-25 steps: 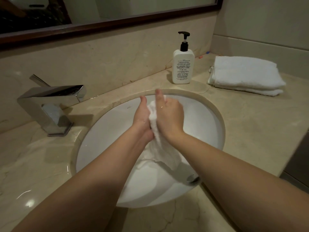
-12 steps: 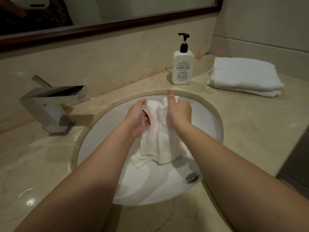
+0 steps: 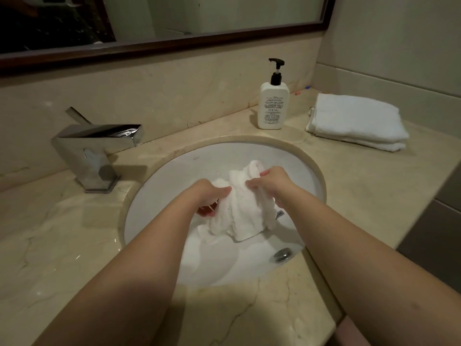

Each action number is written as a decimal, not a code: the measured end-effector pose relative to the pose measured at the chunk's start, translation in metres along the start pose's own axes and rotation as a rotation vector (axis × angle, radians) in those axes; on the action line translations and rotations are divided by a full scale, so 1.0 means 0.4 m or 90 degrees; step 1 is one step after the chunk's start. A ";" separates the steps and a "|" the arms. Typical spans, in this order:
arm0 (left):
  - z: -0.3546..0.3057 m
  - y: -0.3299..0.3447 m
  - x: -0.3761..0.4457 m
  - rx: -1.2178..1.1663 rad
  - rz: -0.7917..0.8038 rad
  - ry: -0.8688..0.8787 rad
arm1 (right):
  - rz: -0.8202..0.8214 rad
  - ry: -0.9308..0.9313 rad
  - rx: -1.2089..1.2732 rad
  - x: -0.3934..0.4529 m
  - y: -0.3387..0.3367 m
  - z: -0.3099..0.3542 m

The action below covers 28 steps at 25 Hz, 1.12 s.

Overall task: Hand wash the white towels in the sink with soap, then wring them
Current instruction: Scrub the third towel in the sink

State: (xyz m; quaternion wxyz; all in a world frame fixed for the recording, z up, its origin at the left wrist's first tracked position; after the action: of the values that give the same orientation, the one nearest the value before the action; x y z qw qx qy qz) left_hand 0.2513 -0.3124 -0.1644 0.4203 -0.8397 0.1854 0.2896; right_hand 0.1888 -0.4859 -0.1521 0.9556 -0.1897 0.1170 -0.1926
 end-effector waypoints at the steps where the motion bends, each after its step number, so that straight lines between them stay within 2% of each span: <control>1: 0.005 0.004 -0.007 0.026 0.035 -0.011 | 0.010 0.003 -0.013 -0.003 -0.002 -0.004; 4: 0.004 0.008 -0.025 0.000 0.124 0.008 | 0.125 0.016 -0.077 -0.027 -0.005 -0.010; 7: 0.002 0.009 -0.029 0.010 0.149 0.040 | 0.215 0.032 -0.120 -0.043 -0.015 -0.010; 9: 0.001 0.011 -0.021 0.004 0.102 0.064 | 0.167 0.012 -0.127 -0.037 -0.030 -0.012; 12: -0.001 0.004 -0.006 -0.092 0.008 0.093 | 0.048 0.004 -0.098 -0.039 -0.046 -0.028; 16: -0.014 0.005 -0.009 -0.120 -0.058 0.142 | 0.035 -0.059 0.029 -0.035 -0.041 -0.019; 19: -0.032 -0.021 -0.015 -0.302 -0.150 0.208 | 0.018 -0.121 0.068 -0.039 -0.048 0.003; 21: -0.036 -0.036 -0.021 -0.441 -0.072 0.217 | 0.040 -0.128 0.099 -0.042 -0.061 0.016; 23: -0.039 -0.038 -0.026 -0.497 0.042 0.216 | 0.113 -0.096 0.117 -0.033 -0.071 0.023; 24: -0.039 -0.039 -0.025 -0.483 0.043 0.219 | 0.139 -0.096 0.116 -0.030 -0.076 0.032; 25: -0.037 -0.041 -0.021 -0.442 -0.007 0.223 | 0.149 -0.106 0.108 -0.027 -0.081 0.041; 28: -0.037 -0.047 -0.015 -0.193 -0.219 0.238 | 0.122 -0.149 0.041 -0.017 -0.091 0.052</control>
State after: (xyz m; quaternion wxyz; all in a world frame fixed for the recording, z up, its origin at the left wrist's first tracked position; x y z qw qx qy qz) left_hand 0.2620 -0.3130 -0.1422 0.2914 -0.9509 0.0691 0.0786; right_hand 0.1770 -0.5073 -0.1175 0.9823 -0.1685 0.0159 -0.0803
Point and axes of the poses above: each hand's wrist, its own x-axis towards the middle knuckle, its own y-axis out of the palm, z = x × y, the point moved 3 cm from there along x, towards the middle knuckle, and after that the axes turned 14 degrees about -y, right-handed, at the moved point
